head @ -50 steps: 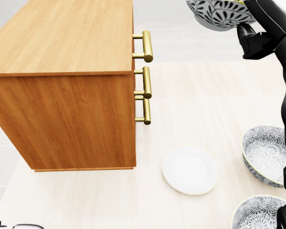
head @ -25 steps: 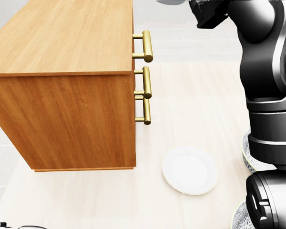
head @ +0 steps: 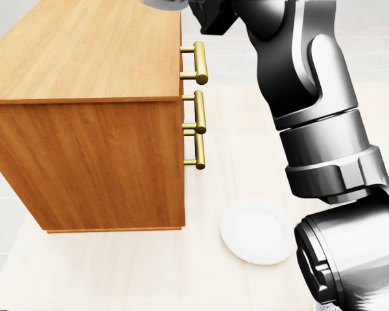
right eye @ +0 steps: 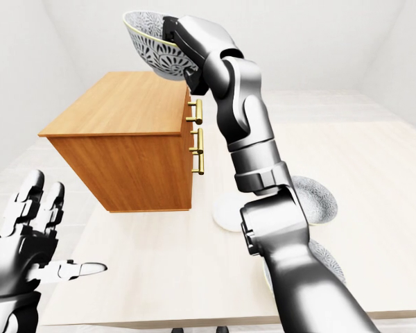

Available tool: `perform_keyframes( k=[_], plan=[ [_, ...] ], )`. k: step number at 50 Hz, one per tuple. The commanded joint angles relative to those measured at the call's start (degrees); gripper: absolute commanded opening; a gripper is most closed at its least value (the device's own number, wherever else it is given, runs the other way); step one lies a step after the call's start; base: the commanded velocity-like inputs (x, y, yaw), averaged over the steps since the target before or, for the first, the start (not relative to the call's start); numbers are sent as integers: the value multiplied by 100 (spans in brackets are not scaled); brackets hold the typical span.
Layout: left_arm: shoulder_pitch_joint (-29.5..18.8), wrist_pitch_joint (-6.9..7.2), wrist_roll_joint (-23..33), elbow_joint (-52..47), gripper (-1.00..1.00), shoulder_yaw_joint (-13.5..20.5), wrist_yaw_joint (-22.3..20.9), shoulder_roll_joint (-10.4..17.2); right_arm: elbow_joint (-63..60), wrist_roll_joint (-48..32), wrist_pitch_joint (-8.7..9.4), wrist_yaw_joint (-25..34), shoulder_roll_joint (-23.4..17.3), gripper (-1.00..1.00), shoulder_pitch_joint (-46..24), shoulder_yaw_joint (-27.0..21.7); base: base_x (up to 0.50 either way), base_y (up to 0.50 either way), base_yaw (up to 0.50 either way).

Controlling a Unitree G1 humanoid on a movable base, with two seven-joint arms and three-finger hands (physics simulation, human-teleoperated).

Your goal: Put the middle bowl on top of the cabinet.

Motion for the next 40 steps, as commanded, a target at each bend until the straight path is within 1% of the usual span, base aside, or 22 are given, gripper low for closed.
perform_keyframes(
  k=[1, 3, 5, 8, 9, 12, 17, 23, 33, 36, 39, 40],
  plan=[
    [79, -277, 77, 258, 100, -43, -93, -72, 470, -239, 0, -332, 343, -100, -337, 130, 0, 0, 0],
    [72, -306, 78, 302, 100, -43, -90, -72, 525, -235, 0, -336, 374, -100, -369, 122, 0, 0, 0],
    [82, -282, 42, 287, 100, -29, -97, -60, 544, -261, 0, -346, 430, -100, -391, 142, 0, 0, 0],
    [131, -287, 6, 231, 100, -22, -125, -67, 565, -316, 0, -366, 511, -100, -371, 192, 0, 0, 0],
    [133, -283, 2, 222, 100, -21, -130, -67, 607, -396, 0, -473, 509, -100, -368, 253, 0, 0, 0],
    [145, -288, 6, 196, 100, -17, -138, -72, 682, -431, 0, -485, 623, -100, -357, 251, 0, 0, 0],
    [171, -230, -45, 84, 100, 14, -162, -86, 691, -569, 0, -471, 756, -100, -341, 324, 0, 0, 0],
    [227, -211, -25, -35, 100, -1, -194, -129, 657, -646, 0, -457, 929, -100, -388, 332, 0, 0, 0],
    [263, -114, -26, -237, 100, 2, -226, -181, 584, -760, 0, -434, 1085, -100, -369, 379, 0, 0, 0],
    [231, -156, -16, -151, 100, 3, -238, -186, 597, -761, 0, -441, 1129, -100, -364, 370, 0, 0, 0],
    [225, -205, -2, -96, 100, 17, -245, -183, 863, -750, 0, -600, 1146, -100, -415, 349, 0, 0, 0],
    [239, -190, -40, -122, 100, 42, -258, -176, 952, -737, 0, -638, 1161, -100, -445, 338, 0, 0, 0]
  ],
)
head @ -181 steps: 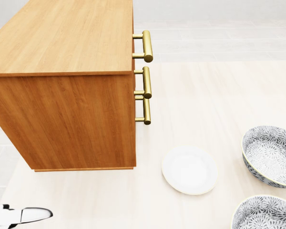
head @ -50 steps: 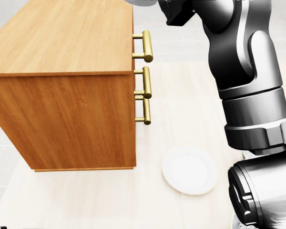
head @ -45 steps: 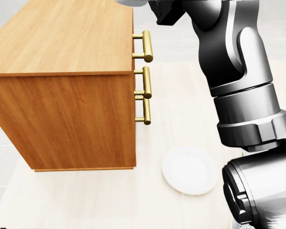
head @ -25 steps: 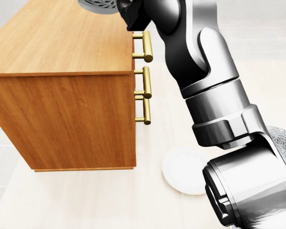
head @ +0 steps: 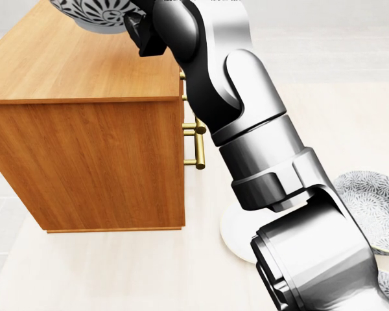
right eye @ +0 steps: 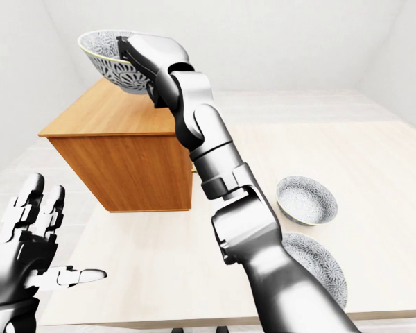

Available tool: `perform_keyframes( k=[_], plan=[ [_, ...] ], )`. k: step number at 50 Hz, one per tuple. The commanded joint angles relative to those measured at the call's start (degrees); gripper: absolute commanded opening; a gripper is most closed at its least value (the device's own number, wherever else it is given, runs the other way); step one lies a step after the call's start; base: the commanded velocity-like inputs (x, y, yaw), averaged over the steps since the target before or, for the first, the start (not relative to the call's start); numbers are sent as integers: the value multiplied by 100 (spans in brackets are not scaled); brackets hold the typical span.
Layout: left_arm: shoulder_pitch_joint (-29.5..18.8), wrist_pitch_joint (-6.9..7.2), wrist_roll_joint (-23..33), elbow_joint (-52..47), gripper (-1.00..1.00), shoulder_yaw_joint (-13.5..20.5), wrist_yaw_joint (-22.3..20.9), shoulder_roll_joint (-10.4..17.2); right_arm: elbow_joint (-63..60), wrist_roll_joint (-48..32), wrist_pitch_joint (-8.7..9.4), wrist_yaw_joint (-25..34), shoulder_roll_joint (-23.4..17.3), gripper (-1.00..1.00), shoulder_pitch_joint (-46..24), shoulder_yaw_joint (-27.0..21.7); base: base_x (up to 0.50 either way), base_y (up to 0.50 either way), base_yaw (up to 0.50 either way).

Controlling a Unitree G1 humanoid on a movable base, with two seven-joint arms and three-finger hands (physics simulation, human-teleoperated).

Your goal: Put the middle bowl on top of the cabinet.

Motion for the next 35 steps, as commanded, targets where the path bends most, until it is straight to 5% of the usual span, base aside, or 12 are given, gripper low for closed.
perform_keyframes(
  k=[1, 13, 19, 28, 35],
  plan=[
    [19, -11, -49, -32, 100, 63, -53, -16, 331, -270, 0, -317, 160, -100, -122, -65, 0, 0, 0],
    [-45, -26, -126, 54, 100, 173, -85, -3, 877, -398, 0, -629, 191, -100, -180, 7, 0, 0, 0],
    [-85, 137, -262, -56, 100, 298, -78, 28, 773, -498, 0, -529, 249, -100, -67, 89, 0, 0, 0],
    [-63, 189, -213, -166, 100, 248, -94, -22, 688, -622, 0, -478, 295, -100, 48, 83, 0, 0, 0],
    [-97, 114, -162, -42, 100, 247, -95, -40, 680, -667, 0, -463, 322, -100, 46, 59, 0, 0, 0]
  ],
)
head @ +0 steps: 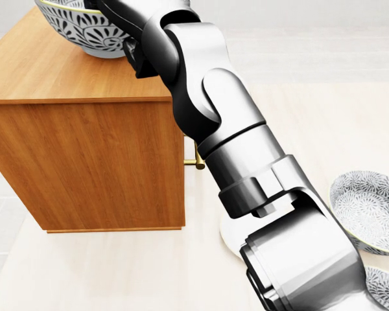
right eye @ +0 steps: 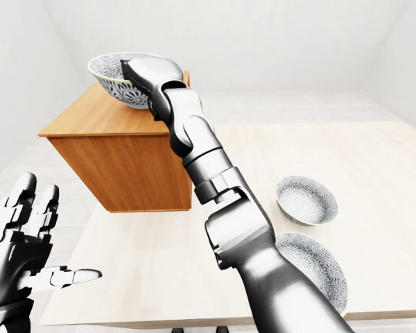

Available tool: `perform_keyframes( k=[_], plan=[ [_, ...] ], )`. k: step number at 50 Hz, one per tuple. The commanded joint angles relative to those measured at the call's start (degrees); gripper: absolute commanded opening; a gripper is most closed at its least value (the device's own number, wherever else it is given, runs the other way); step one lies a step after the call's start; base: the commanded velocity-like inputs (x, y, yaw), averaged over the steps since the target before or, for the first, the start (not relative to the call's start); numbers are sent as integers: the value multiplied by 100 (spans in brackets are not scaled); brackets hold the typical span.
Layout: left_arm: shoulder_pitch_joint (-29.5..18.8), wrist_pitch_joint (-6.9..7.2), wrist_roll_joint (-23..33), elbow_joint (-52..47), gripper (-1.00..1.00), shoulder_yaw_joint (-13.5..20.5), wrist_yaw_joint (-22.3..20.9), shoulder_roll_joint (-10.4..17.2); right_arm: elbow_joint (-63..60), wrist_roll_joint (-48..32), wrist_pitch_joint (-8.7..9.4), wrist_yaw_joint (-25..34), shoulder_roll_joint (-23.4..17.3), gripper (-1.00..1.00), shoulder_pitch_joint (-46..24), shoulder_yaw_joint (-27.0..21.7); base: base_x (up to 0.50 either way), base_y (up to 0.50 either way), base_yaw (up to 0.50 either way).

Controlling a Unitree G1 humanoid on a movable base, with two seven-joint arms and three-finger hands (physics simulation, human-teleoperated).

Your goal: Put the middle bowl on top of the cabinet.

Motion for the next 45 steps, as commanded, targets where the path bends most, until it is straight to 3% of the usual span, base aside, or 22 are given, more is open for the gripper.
perform_keyframes(
  k=[1, 26, 37, 45],
  plan=[
    [-19, -2, 13, 20, 100, 17, -7, -23, -77, -347, 0, -69, 52, -100, 34, -55, 0, 0, 0],
    [8, -79, -31, 68, 100, 41, -59, -28, -196, -376, 0, -32, 85, -100, -1, -85, 0, 0, 0],
    [-19, -11, -18, 17, 100, 26, -34, -17, -210, -408, 0, -9, 86, -100, 22, -69, 0, 0, 0],
    [2, -49, -6, 47, 100, 3, -44, -33, -334, -406, 0, 75, 53, -73, 10, -108, 0, 0, 0]
  ],
)
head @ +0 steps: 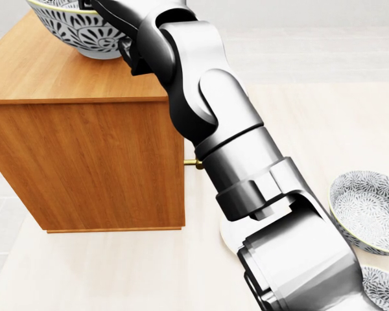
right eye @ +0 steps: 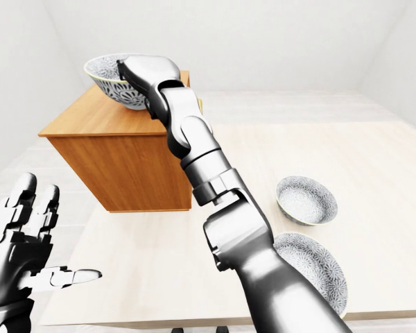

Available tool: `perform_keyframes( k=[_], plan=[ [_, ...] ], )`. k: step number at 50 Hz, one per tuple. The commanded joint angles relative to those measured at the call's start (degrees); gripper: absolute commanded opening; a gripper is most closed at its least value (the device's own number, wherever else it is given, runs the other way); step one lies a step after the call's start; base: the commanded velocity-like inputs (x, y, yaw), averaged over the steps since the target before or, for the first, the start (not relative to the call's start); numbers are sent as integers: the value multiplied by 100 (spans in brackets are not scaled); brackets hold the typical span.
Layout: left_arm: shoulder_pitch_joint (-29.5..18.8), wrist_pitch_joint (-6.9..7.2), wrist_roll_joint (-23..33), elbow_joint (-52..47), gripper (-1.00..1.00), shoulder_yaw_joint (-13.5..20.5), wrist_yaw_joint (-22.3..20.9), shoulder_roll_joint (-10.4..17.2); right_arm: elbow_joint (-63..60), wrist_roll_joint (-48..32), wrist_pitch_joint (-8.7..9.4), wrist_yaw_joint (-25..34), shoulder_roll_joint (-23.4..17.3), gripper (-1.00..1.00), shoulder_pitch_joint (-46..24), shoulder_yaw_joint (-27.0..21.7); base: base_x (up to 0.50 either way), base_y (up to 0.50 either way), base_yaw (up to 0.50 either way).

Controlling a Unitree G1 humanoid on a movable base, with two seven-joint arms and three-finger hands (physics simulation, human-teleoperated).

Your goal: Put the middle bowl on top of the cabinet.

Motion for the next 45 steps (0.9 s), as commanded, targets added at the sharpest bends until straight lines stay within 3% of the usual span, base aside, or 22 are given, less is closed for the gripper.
perform_keyframes(
  k=[1, 7, 14, 16, 22, 25, 28, 30, 32, 36, 39, 45],
  plan=[
    [21, -2, 5, -15, 100, -20, -4, -11, -164, -251, 0, 12, -31, -73, -28, -86, 0, 0, 0],
    [39, -18, 3, -18, 100, -25, -12, -22, -165, -243, 0, 8, -37, -69, -34, -92, 0, 0, 0],
    [43, -66, 58, -26, 100, -71, 26, -47, -123, -213, 0, -46, -10, -51, -31, -100, 0, 0, 0],
    [26, -85, 69, 17, 100, -75, 32, -40, -130, -215, 0, -40, -29, -36, -54, -95, 0, 0, 0],
    [18, -113, 82, 73, 100, -93, 49, -24, -137, -218, 0, -36, -49, -26, -76, -83, 0, 0, 0],
    [18, -132, 93, 92, 100, -106, 57, -21, -121, -203, 0, -70, -42, 7, -71, -96, 0, 0, 0],
    [32, -165, 95, 116, 100, -112, 53, -19, -83, -188, 0, -102, -47, 24, -91, -103, 0, 0, 0],
    [34, -158, 79, 112, 100, -103, 54, -9, -87, -190, 0, -105, -49, 58, -85, -93, 0, 0, 0],
    [27, -149, 63, 112, 100, -89, 59, 0, -89, -182, 0, -91, -47, 74, -93, -99, 0, 0, 0],
    [29, -173, 73, 135, 100, -96, 60, -3, -90, -191, 0, -102, -53, 80, -79, -82, 0, 0, 0],
    [40, -174, 52, 128, 100, -90, 54, -1, -91, -203, 0, -120, -60, 100, -55, -71, 0, 0, 0],
    [50, -207, 51, 145, 100, -83, 52, -4, -141, -176, 0, -37, -62, 100, -121, -108, 0, 0, 0]
  ],
)
